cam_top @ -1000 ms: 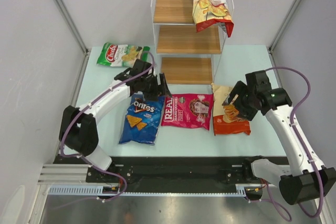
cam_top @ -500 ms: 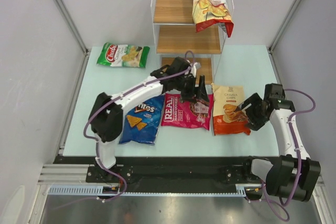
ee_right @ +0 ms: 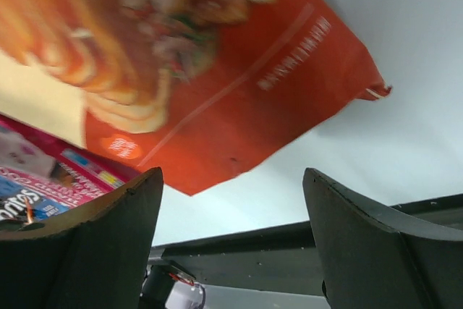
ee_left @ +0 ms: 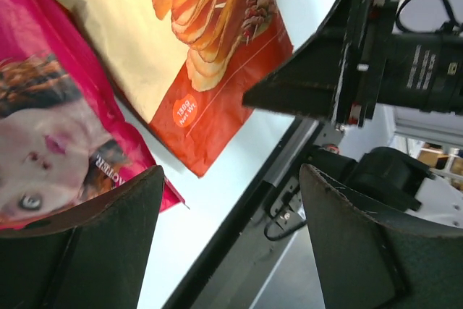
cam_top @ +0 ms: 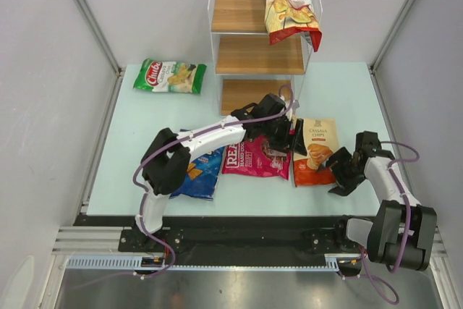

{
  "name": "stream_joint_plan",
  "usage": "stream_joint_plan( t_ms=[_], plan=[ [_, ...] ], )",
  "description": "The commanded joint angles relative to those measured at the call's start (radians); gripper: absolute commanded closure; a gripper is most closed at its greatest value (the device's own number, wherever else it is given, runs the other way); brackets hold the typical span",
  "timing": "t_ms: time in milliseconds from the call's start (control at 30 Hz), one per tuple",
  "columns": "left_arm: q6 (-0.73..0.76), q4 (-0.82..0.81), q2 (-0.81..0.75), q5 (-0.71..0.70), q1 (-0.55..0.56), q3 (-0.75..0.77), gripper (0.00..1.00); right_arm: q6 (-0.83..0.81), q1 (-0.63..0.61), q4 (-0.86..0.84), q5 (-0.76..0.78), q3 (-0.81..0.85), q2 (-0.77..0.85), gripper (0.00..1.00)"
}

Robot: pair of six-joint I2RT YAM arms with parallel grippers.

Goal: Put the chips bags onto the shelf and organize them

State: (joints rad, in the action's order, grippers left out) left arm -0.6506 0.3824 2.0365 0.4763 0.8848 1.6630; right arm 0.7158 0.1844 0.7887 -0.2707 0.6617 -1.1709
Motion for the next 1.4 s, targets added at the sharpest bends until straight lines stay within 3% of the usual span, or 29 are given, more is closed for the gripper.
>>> stream_joint_plan(
  t_ms=[0, 267, 700, 867, 1033, 1100, 1233, 1367],
  plan=[
    [0.045, -0.079, 0.03, -0.091, 0.035, 0.035, 0.19, 0.034, 0.004, -0.032, -0.05, -0.069, 0.045, 0.17],
    [0.092, -0.102, 0.077, -0.252, 0.068, 0.047, 0.19, 0.027, -0.003, -0.036, -0.055, -0.108, 0.076, 0.18],
    [0.082, -0.053, 0.272, -0.355, 0.069, 0.219, 0.19, 0.004, -0.053, 0.009, -0.059, -0.111, 0.08, 0.24],
    [0.081, -0.05, 0.275, -0.396, 0.069, 0.173, 0.19, -0.007, -0.065, 0.035, -0.047, -0.111, 0.099, 0.23],
    [0.059, -0.103, 0.291, -0.32, 0.069, 0.129, 0.19, -0.007, -0.076, 0.041, -0.058, -0.111, 0.109, 0.23],
    [0.043, -0.181, 0.289, -0.276, 0.068, 0.084, 0.19, -0.012, -0.077, 0.04, -0.062, -0.112, 0.116, 0.23],
    [-0.009, -0.425, 0.303, -0.04, 0.069, 0.024, 0.21, -0.029, -0.089, 0.023, -0.088, -0.111, 0.129, 0.21],
    [-0.093, -0.531, 0.323, 0.028, 0.08, 0.024, 0.26, -0.024, -0.085, 0.023, -0.105, -0.113, 0.155, 0.2]
  ],
)
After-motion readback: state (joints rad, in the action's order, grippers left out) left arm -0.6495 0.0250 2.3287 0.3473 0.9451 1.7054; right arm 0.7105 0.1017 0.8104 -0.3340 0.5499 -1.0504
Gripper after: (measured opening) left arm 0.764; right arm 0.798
